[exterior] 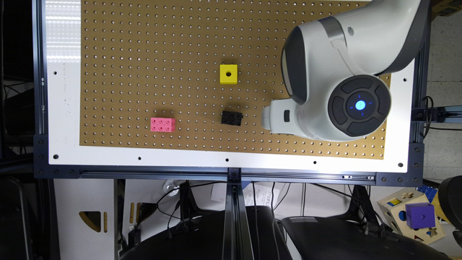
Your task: Pick up green block.
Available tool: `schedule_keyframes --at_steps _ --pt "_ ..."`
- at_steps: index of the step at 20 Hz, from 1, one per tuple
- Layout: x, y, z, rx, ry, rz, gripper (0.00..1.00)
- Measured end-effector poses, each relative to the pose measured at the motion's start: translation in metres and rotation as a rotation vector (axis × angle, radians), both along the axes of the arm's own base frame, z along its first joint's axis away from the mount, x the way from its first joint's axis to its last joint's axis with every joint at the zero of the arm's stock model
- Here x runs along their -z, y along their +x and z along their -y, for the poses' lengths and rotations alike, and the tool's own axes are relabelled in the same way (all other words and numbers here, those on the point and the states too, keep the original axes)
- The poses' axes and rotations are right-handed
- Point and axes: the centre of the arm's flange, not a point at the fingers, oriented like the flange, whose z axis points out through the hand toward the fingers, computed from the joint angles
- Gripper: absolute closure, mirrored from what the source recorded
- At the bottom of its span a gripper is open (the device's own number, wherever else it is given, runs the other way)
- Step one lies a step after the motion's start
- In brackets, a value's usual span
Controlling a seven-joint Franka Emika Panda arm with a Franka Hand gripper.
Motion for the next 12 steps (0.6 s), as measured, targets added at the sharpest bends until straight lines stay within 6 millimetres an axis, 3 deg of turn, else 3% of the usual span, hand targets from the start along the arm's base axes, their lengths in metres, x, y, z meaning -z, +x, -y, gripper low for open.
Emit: schedule_keyframes --at_steps 12 --pt "0.0089 0.0016 0.0100 0.014 -0.008 -0.009 0.00"
